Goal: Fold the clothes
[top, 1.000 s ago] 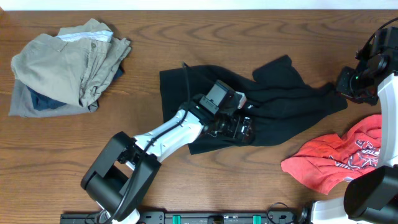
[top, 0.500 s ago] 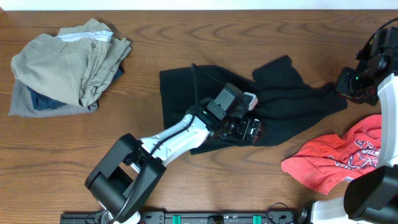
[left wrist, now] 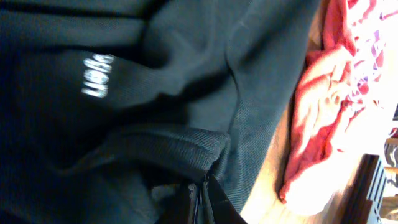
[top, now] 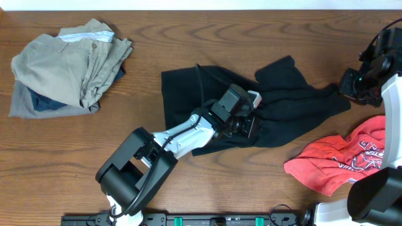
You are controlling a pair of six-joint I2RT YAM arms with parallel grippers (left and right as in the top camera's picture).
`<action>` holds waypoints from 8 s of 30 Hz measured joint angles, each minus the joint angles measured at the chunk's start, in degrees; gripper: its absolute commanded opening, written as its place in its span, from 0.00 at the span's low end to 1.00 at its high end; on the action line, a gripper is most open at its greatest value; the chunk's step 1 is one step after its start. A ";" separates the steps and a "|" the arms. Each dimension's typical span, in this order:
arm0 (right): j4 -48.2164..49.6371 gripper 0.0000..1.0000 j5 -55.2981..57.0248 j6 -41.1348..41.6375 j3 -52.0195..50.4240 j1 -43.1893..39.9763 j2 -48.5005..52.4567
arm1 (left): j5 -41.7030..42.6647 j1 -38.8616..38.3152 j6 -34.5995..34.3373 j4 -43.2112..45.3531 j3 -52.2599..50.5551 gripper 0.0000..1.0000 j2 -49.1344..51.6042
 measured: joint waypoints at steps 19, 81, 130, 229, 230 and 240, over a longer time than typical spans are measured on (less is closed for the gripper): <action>-0.04 0.11 0.00 0.00 -0.02 0.00 0.00 | -0.94 4.63 1.38 -10.45 2.01 0.81 -9.07; 21.59 0.45 -22.14 -15.21 -20.94 33.11 1.38 | -17.86 32.52 8.13 -13.94 1.97 0.06 -41.83; 21.79 0.01 5.07 -5.81 5.55 28.17 -2.56 | -31.19 32.50 10.51 -4.79 1.97 0.06 -41.86; -3.19 0.31 20.74 -3.89 3.45 10.71 -2.01 | -2.91 10.78 8.59 -22.49 2.19 0.06 -1.73; -3.21 0.31 20.74 -3.89 3.45 10.71 -2.01 | -2.91 10.62 8.76 -22.47 2.19 0.06 -1.68; -3.61 0.31 20.72 -3.89 3.45 10.71 -2.01 | -18.10 17.55 11.96 -31.61 3.56 0.06 -3.17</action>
